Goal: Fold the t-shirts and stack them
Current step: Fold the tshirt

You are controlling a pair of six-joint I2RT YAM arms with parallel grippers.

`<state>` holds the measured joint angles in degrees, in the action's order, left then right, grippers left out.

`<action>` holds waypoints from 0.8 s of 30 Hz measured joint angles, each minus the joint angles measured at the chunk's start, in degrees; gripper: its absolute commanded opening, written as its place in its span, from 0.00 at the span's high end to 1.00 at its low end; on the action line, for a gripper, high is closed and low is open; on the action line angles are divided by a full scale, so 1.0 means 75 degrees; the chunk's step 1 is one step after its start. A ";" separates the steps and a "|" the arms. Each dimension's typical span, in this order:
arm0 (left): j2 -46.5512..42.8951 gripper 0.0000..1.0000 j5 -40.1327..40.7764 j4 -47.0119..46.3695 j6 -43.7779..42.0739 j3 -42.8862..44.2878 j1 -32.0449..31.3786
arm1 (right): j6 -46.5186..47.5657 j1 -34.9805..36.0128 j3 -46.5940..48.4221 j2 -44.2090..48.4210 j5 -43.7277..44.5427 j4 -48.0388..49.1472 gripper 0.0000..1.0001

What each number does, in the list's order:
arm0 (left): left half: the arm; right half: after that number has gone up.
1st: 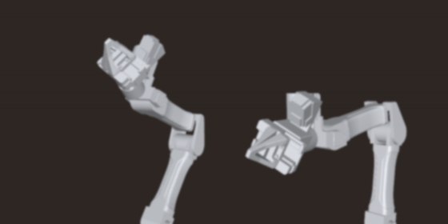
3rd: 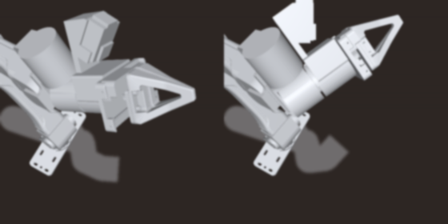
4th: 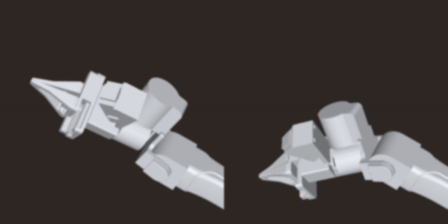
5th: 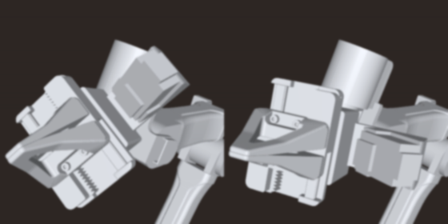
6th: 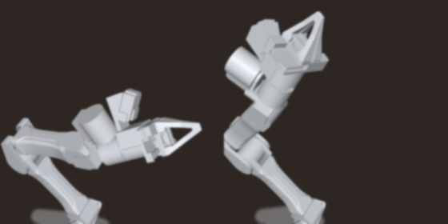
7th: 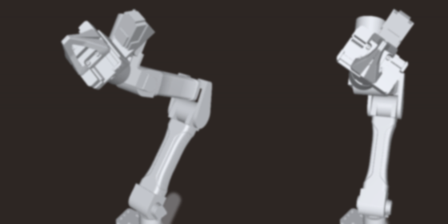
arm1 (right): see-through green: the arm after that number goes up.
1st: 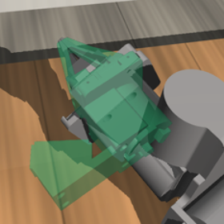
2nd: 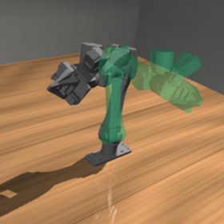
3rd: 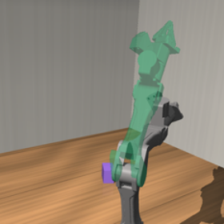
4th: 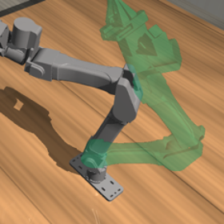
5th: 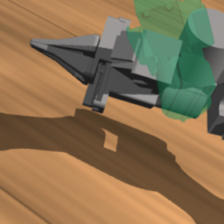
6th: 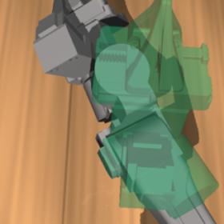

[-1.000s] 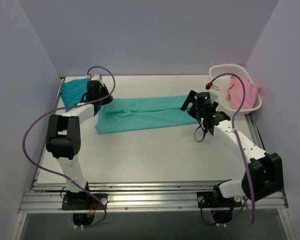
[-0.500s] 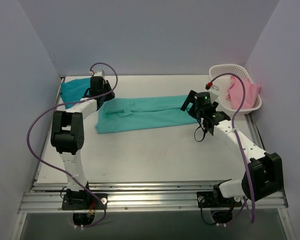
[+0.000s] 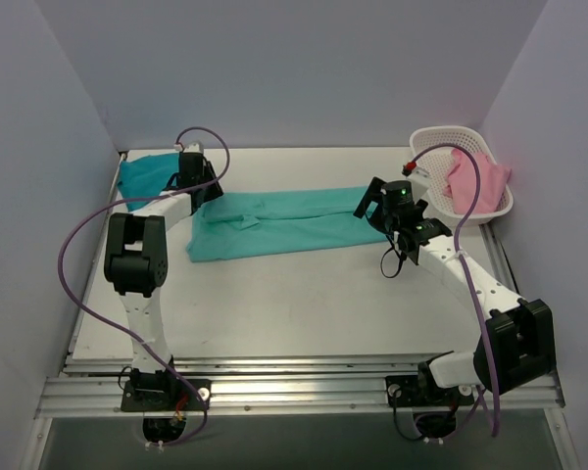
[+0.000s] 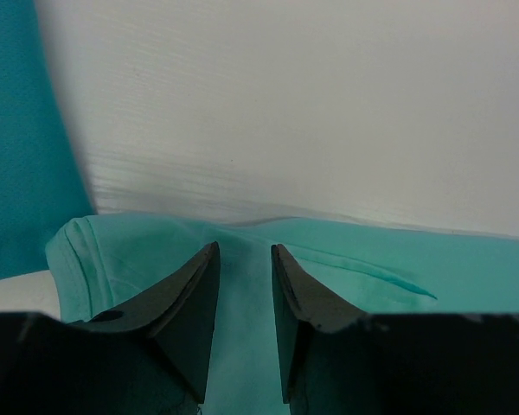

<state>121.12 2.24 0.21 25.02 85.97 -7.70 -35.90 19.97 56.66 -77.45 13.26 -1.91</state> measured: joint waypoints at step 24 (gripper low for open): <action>0.0128 0.65 -0.0023 0.0157 0.0041 0.0140 0.0248 | 0.0009 0.0000 0.0000 -0.0058 0.0003 0.0029 0.11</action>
<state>122.08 2.07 1.39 25.32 87.02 -5.85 -35.83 19.97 56.66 -77.89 13.28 -1.69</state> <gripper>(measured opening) 0.355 0.895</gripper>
